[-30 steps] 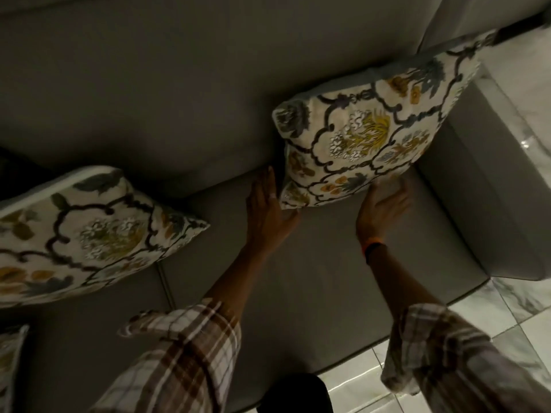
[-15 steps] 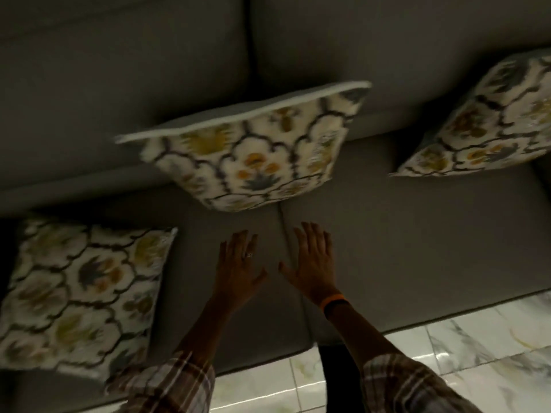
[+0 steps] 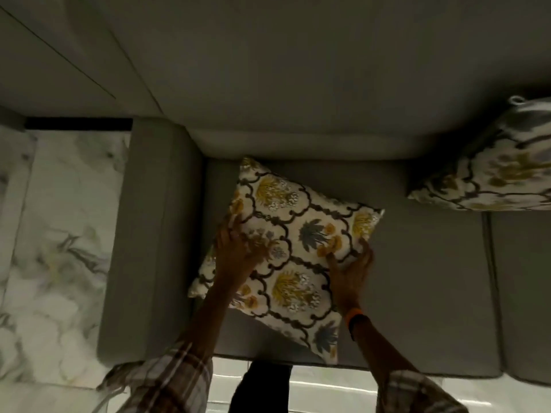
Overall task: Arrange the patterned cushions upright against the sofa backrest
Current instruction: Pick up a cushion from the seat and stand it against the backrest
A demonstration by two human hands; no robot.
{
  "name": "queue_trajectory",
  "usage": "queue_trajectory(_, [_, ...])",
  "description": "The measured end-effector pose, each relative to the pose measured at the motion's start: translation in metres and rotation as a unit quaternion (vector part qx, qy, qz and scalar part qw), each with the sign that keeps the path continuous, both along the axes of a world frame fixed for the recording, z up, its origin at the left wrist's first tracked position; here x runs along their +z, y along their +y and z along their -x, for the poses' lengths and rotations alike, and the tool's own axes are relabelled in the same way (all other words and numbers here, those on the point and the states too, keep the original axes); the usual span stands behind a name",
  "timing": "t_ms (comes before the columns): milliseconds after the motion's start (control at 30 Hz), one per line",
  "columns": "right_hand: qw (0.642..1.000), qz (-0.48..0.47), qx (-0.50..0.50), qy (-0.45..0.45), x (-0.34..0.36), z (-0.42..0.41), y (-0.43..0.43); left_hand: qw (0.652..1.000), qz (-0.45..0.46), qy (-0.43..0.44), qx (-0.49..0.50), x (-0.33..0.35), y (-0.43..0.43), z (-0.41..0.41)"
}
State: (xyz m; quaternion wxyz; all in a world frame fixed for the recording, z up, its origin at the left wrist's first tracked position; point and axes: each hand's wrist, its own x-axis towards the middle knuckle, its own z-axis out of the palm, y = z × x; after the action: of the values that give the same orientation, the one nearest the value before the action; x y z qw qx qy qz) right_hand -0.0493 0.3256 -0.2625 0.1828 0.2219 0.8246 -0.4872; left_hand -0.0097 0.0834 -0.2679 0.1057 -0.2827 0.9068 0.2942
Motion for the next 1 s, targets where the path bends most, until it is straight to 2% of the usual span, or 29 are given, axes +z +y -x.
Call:
queue_trajectory(67, [0.994,0.07,-0.08,0.007,-0.009,-0.005,-0.009,0.983,-0.121,-0.041,0.134,0.0,-0.019,0.013])
queue_trajectory(133, [0.99,0.113,-0.088,0.018,-0.012,-0.006,-0.011,0.939,-0.253,-0.065,0.222,-0.008,-0.041,0.029])
queue_trajectory(200, [0.987,0.137,-0.085,0.021,0.0,0.003,-0.02,0.908,-0.344,-0.084,0.226,-0.008,-0.059,0.037])
queue_trajectory(267, [0.985,0.128,-0.091,0.066,0.011,0.012,-0.028,0.899,-0.382,-0.059,0.206,0.001,-0.067,0.035])
queue_trajectory(367, [0.983,0.126,-0.057,0.123,0.03,0.032,-0.049,0.91,-0.349,0.041,0.221,0.017,-0.079,0.035])
queue_trajectory(500, [0.971,0.154,-0.002,0.183,0.052,0.076,-0.082,0.931,-0.247,0.134,0.231,0.028,-0.117,0.072])
queue_trajectory(700, [0.974,0.153,0.059,0.159,0.05,0.128,-0.097,0.937,-0.272,0.168,0.141,0.035,-0.135,0.11])
queue_trajectory(867, [0.975,0.137,0.044,0.17,0.053,0.115,-0.096,0.926,-0.277,0.199,0.16,0.038,-0.129,0.091])
queue_trajectory(1000, [0.976,0.132,0.097,0.141,0.048,0.128,-0.094,0.926,-0.27,0.201,0.169,0.043,-0.125,0.081])
